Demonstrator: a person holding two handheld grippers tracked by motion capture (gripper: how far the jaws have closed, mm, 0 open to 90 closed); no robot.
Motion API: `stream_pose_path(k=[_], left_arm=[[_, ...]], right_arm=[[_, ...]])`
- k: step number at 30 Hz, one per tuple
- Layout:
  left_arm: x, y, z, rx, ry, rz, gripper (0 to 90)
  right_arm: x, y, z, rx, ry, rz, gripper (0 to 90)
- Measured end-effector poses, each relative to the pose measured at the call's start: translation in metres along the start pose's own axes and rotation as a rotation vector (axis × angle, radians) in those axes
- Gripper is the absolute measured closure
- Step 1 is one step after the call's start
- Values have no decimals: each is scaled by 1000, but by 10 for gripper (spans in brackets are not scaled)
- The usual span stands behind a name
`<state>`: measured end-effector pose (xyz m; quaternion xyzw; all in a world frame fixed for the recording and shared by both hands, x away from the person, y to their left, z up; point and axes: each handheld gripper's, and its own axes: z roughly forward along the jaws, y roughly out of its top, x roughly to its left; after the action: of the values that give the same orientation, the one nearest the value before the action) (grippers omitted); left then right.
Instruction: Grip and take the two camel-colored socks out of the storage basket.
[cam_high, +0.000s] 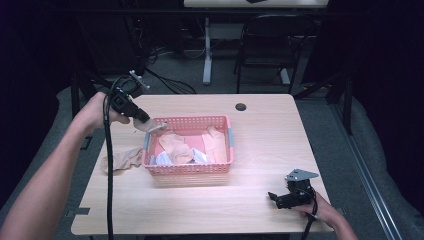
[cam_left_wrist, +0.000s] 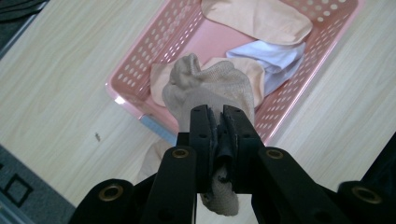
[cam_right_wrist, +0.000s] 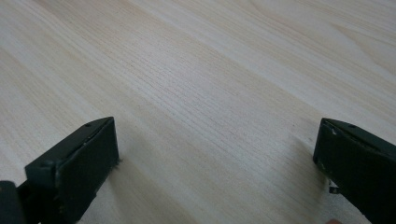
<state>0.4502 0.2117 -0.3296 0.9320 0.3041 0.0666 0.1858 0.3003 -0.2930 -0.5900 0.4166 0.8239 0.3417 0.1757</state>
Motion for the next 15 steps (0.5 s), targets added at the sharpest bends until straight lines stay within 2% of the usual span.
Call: stream_pose_path(k=[4,15], left_arm=[[2,-7,-8,5,11,-2,824],[15,-32,-27,12,44,-47,823]], right_arm=[[0,0,0,1,0,0,0],[0,0,0,1,-1,0,0]])
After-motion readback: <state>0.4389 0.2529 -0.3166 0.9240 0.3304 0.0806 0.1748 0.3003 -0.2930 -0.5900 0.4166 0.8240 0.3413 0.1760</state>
